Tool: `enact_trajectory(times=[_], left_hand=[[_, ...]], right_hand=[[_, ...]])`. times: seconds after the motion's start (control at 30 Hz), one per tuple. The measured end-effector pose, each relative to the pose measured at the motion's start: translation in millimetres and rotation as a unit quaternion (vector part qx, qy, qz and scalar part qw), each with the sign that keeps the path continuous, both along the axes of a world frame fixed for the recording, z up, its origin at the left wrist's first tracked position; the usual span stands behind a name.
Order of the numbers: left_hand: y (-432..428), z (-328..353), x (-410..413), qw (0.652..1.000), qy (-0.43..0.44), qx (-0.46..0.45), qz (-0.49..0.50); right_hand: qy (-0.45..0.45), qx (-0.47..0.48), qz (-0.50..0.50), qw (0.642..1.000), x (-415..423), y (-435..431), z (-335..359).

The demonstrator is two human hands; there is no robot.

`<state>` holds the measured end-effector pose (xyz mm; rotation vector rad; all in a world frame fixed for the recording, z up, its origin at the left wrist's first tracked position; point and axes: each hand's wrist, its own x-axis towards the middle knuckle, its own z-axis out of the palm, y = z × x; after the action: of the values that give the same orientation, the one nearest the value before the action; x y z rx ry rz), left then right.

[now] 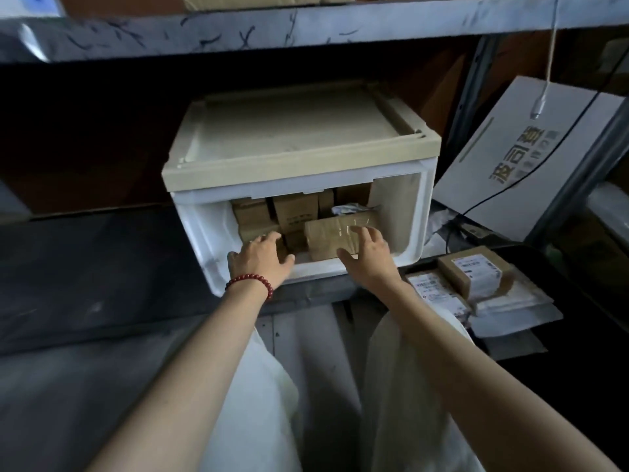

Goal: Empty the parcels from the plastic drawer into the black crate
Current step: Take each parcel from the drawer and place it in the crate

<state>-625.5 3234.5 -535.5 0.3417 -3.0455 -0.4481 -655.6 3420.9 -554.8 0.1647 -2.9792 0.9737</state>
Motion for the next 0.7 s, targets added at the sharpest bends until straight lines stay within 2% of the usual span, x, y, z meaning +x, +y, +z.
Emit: enact_trajectory(times=[0.1,0.23,0.4,0.53,0.7], left_hand=[[-3,-5,-11,0.999,-0.002,0.035,0.002],[13,-14,-31,0.996,0.001,0.074,-0.043],[23,-23,-67,0.993,-0.005,0.101,-0.061],[31,-35,-104,0.997,0.023,0.031,-0.072],[51,-55,-146,0.995,0.017,0.011,-0.096]], right_hand=[[-0.013,0.012,-0.017,1.0,-5,-5,-15],[0.021,0.017,-0.022,0.999,-27,-1,-18],[0.008,0.008,-0.082,0.997,-61,11,-26],[0.009,0.01,-0.114,0.993,-87,13,-36],[0.022,-0.014,-0.137,0.99,-121,12,-50]])
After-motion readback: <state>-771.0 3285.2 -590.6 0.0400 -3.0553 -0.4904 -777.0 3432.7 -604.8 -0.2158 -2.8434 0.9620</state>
